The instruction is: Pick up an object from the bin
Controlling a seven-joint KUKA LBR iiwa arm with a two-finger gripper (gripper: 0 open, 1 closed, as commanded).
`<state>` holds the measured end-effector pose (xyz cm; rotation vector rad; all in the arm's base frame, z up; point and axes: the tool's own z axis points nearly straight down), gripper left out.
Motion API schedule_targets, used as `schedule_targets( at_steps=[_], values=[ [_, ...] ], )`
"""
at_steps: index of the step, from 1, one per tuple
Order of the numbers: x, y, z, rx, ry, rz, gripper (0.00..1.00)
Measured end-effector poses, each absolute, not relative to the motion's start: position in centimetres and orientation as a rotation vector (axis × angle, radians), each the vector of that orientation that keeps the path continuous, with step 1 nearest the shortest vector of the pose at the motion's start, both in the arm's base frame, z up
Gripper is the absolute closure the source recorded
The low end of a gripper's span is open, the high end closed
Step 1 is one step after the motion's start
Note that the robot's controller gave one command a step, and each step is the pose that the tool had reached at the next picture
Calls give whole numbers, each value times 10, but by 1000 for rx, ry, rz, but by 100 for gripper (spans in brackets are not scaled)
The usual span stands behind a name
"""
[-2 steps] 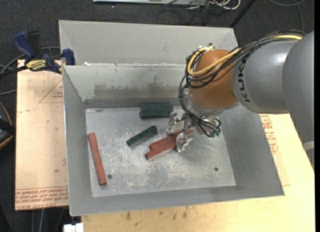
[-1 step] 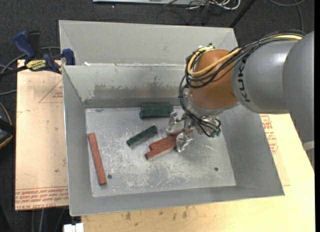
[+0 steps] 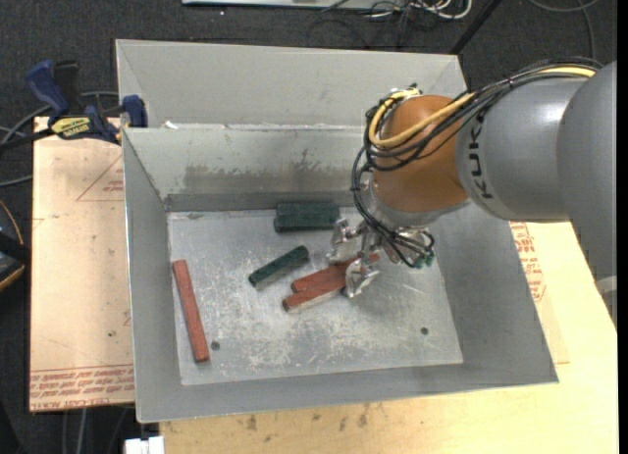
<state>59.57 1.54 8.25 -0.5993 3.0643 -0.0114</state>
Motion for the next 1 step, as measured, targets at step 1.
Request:
schedule_targets(
  at_steps=[1],
  values=[
    [593, 17, 89, -601, 3076, -3, 100]
  ],
)
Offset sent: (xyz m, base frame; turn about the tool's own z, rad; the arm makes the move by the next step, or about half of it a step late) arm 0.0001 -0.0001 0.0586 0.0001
